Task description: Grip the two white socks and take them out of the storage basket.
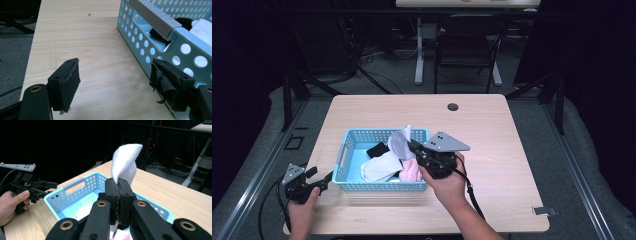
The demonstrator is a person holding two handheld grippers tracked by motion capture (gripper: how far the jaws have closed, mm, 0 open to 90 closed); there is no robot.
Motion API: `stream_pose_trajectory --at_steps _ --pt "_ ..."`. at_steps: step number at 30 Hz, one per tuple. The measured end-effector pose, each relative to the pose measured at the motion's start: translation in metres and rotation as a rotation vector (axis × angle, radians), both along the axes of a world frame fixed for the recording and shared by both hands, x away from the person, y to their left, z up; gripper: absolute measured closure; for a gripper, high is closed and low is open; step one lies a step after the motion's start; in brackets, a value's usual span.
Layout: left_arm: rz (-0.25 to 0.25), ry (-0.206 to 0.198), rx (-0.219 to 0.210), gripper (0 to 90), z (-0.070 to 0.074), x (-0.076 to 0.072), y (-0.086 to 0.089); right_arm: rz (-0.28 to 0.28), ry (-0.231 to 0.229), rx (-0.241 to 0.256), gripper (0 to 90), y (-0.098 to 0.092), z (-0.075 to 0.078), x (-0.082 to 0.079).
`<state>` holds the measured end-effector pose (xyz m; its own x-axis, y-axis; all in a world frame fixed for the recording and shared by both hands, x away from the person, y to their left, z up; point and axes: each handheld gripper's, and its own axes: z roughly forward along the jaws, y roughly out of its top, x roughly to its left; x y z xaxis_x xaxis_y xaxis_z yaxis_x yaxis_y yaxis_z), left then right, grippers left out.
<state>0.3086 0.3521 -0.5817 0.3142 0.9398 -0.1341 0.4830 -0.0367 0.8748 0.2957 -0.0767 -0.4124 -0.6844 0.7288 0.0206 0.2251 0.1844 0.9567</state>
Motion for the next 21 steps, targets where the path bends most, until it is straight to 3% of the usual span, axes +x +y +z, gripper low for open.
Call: stream_pose_trajectory --at_steps 13,21 --pt "-0.002 0.007 0.005 23.8 0.0 0.0 0.0 -0.088 0.009 0.0 88.1 -0.046 -0.002 -0.009" --pt "-0.001 0.007 0.006 23.8 0.0 0.0 0.0 -0.131 0.028 -0.005 88.1 -0.067 -0.011 -0.016"
